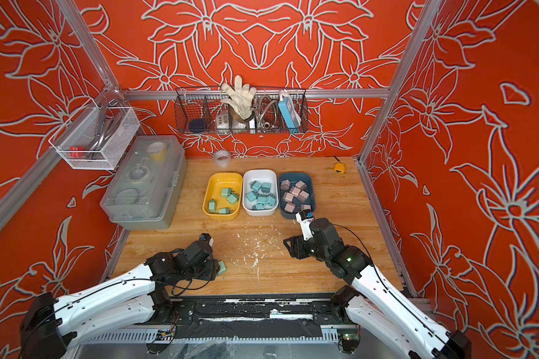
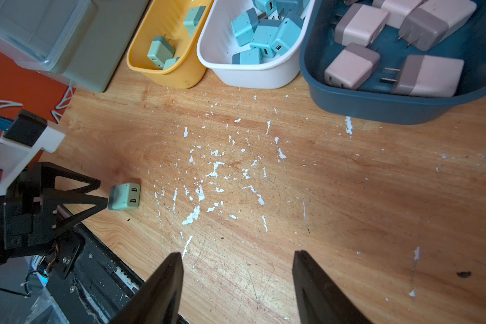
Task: Place the plugs by color into the storage box
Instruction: Pick up the plug from the center of the board.
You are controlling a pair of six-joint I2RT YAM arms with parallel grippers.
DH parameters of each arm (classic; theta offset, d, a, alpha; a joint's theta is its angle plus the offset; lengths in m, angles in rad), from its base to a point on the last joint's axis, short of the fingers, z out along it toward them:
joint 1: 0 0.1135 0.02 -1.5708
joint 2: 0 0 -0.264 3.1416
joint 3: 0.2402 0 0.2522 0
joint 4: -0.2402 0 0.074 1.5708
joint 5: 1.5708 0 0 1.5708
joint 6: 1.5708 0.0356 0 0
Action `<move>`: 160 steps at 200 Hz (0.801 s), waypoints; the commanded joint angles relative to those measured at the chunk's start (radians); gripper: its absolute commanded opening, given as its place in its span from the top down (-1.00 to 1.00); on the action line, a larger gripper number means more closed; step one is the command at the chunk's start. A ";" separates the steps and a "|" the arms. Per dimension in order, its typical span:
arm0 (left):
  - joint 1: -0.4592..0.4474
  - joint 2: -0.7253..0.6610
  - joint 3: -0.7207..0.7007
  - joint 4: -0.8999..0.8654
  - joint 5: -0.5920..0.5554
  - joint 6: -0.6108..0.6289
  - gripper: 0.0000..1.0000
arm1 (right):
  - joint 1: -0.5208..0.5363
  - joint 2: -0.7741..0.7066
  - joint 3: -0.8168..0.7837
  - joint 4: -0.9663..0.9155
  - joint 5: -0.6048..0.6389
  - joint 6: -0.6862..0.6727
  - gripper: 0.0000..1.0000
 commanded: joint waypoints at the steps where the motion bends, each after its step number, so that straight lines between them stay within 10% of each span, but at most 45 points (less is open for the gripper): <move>1: -0.008 0.026 0.009 0.040 0.028 0.021 -0.25 | 0.015 -0.026 -0.021 -0.017 -0.007 0.034 -0.38; 90: -0.022 0.284 0.021 0.135 0.002 0.068 -0.25 | 0.065 -0.052 -0.040 -0.039 0.034 0.059 -0.58; 160: -0.025 0.215 0.018 0.100 -0.042 0.062 0.09 | 0.075 -0.059 -0.048 -0.031 0.049 0.060 -0.58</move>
